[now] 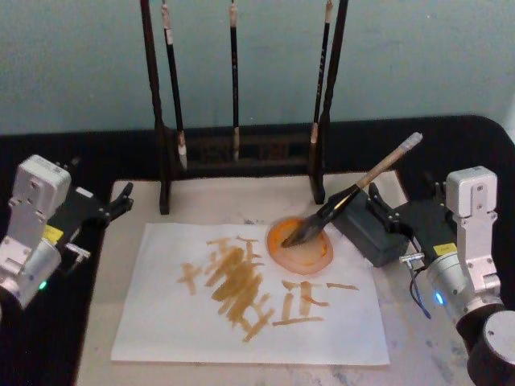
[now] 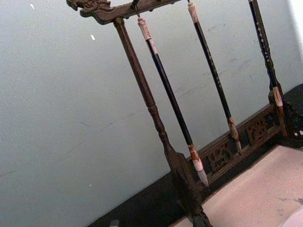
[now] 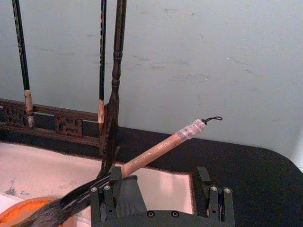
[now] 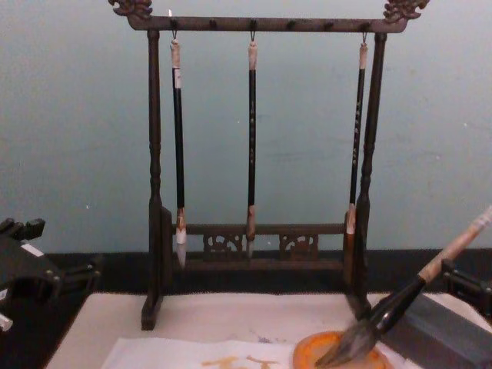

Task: Pick up the brush from the inkstone, write on the paper, then place the brush back to its original position.

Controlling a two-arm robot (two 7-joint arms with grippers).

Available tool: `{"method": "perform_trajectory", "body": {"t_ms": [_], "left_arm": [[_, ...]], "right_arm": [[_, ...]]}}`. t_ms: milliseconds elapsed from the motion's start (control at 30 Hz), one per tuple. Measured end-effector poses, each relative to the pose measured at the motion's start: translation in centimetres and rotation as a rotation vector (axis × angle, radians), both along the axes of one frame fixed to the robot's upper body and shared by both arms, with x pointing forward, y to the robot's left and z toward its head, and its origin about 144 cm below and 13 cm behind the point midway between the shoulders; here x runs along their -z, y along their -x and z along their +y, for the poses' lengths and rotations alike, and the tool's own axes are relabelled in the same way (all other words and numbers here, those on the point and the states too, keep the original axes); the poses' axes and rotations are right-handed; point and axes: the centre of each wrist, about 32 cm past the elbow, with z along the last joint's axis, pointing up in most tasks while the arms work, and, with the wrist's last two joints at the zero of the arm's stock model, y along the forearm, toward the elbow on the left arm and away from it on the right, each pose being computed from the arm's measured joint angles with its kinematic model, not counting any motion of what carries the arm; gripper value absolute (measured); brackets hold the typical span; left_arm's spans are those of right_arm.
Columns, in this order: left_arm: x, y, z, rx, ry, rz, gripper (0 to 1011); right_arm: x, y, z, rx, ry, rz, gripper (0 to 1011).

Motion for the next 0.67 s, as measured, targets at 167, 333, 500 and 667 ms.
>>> {"method": "perform_trajectory", "body": {"t_ms": [167,333,500,667], "left_arm": [[0.00,0.00,0.00,0.000,0.000,0.000,1010],[0.00,0.00,0.00,0.000,0.000,0.000,1010],[0.00,0.00,0.00,0.000,0.000,0.000,1010],[0.00,0.00,0.00,0.000,0.000,0.000,1010]], "right_arm": [[0.00,0.00,0.00,0.000,0.000,0.000,1000],[0.00,0.00,0.00,0.000,0.000,0.000,1000],[0.00,0.00,0.00,0.000,0.000,0.000,1000],[0.00,0.00,0.00,0.000,0.000,0.000,1000]]}}
